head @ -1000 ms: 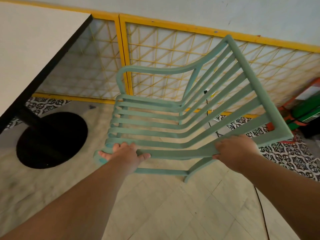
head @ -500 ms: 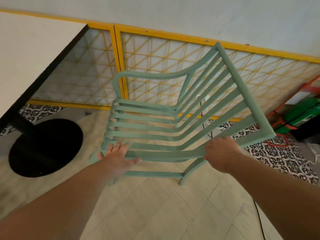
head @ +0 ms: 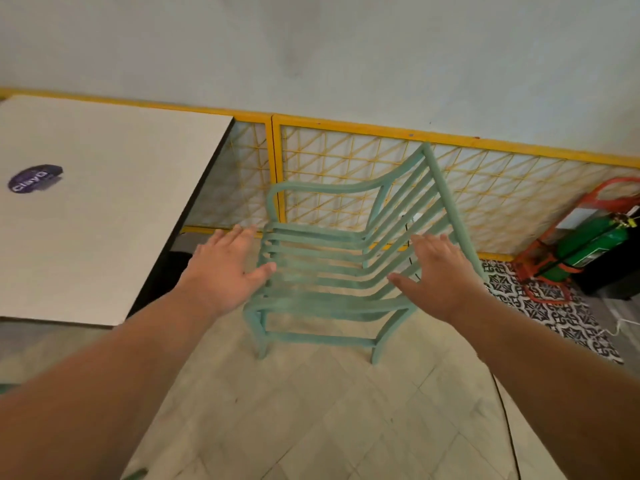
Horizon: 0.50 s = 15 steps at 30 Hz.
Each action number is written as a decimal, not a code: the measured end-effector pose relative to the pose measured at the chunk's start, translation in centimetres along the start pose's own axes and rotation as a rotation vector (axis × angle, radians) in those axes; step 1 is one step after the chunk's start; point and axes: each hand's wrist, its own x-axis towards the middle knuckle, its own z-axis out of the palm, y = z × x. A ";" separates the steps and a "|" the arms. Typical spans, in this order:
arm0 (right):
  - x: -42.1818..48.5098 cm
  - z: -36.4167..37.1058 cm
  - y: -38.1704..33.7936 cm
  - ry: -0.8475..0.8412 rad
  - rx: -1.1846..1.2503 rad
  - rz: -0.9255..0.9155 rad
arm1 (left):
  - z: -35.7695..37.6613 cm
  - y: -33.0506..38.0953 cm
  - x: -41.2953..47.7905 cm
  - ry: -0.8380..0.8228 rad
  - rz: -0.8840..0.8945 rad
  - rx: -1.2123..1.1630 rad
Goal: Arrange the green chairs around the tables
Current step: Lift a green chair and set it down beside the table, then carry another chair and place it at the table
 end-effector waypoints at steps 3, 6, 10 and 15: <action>-2.4 -3.3 -2.9 0.044 0.008 -0.038 | -3.5 0.1 -2.1 0.025 0.012 0.018; -4.7 -4.5 -5.2 0.070 0.006 -0.067 | -5.2 -0.8 -5.2 0.028 -0.019 0.009; -7.6 -4.0 -7.1 0.050 -0.025 -0.146 | -5.5 -1.6 -9.9 0.006 -0.064 0.000; -9.8 -1.4 -8.5 -0.087 -0.043 -0.256 | -3.1 -2.6 -16.4 -0.008 -0.195 -0.024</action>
